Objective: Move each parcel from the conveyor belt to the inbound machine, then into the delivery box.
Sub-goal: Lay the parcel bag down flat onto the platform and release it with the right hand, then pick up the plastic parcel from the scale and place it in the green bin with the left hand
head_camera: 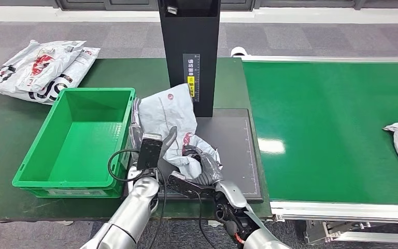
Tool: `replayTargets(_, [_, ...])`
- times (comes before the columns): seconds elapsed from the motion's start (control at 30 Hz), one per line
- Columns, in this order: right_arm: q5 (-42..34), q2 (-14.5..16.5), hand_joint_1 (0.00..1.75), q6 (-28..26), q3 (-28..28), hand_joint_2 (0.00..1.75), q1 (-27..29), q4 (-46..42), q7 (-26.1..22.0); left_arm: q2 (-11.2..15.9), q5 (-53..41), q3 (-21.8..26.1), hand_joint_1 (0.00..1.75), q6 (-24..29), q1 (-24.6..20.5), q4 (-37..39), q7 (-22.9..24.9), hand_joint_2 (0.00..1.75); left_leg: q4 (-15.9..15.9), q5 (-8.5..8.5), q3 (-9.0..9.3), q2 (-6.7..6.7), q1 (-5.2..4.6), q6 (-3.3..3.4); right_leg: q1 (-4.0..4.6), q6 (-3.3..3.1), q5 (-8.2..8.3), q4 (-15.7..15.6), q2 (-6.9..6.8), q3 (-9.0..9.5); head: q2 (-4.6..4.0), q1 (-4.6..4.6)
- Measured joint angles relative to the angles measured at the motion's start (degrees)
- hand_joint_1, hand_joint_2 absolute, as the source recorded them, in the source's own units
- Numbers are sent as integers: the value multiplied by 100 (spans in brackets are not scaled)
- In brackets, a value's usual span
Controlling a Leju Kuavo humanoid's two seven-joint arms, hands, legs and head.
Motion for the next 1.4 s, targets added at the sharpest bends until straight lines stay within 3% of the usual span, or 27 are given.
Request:
replayTargets(0.23, [-349,-50,0,-469,1,175,147,-178,-243,-88,-1521,754,0,4,-27,190,32,175,0,0,-2,-4,0,0,0,0,0,0,-2,-2,0,0])
replayTargets(0.3, [-479,-66,0,-634,-1,175,223,-298,-371,-101,-1877,916,0,9,-119,485,253,175,0,0,-3,-7,-1,0,0,0,0,-1,-5,-3,0,0])
replayTargets(0.37, [-686,-77,0,-859,-12,175,332,-533,-571,-95,-2631,1013,0,16,-262,910,879,175,0,1,-5,-12,-1,0,-1,0,0,-1,-9,-3,-1,0])
replayTargets(0.47, [-1134,-95,0,-1036,-85,175,504,-1155,-850,-80,-4209,1039,0,17,-370,1504,2275,175,0,1,-5,-3,-2,0,-1,0,0,0,-4,-8,0,0])
replayTargets(0.53, [-1335,-130,0,-1042,-143,175,572,-1542,-916,-80,-4754,1038,0,22,-401,1800,2778,175,1,0,-6,1,-2,0,-1,0,0,0,0,-10,1,1])
replayTargets(0.87, [-1538,-285,0,-1035,-248,175,851,-2262,-1004,-87,-5004,1022,0,-100,-653,2429,3050,175,0,-1,-13,-8,-2,0,-1,0,0,0,-6,-11,0,1])
replayTargets(1.03, [-2381,-364,0,-979,-449,175,879,-2567,-1449,-86,-5621,815,0,-1331,-783,2566,3738,175,0,0,-4,-19,-7,2,-6,2,-2,-1,-15,3,0,-8])
replayTargets(1.07, [-2565,-369,0,-917,-511,175,847,-2682,-1535,-82,-5762,752,7,-1731,-829,2593,3860,175,0,-1,7,-26,-9,3,-7,5,-6,-2,-21,16,0,-12])
replayTargets(1.17, [-3087,-384,0,-633,-726,175,750,-2958,-1731,-75,-6081,556,138,-2995,-1006,2636,4065,175,-2,-12,58,-59,-10,13,-8,13,-33,-8,-57,86,0,-15])
replayTargets(1.2, [-3245,-391,0,-516,-785,175,713,-3022,-1779,-75,-6152,503,175,-3357,-1050,2641,4079,175,-3,-19,79,-63,-10,16,-9,13,-41,-10,-63,111,0,-15])
replayTargets(1.3, [-3563,-419,0,-256,-907,175,627,-3184,-1882,-75,-6280,382,175,-4120,-1147,2663,4032,175,-4,-43,144,-63,-13,22,-12,15,-66,-14,-66,173,0,-15])
replayTargets(1.4, [-3632,-450,0,-177,-947,175,627,-3314,-1915,-75,-6307,307,175,-4376,-1159,2682,3911,175,-4,-58,186,-62,-16,24,-14,19,-79,-15,-66,211,0,-15])
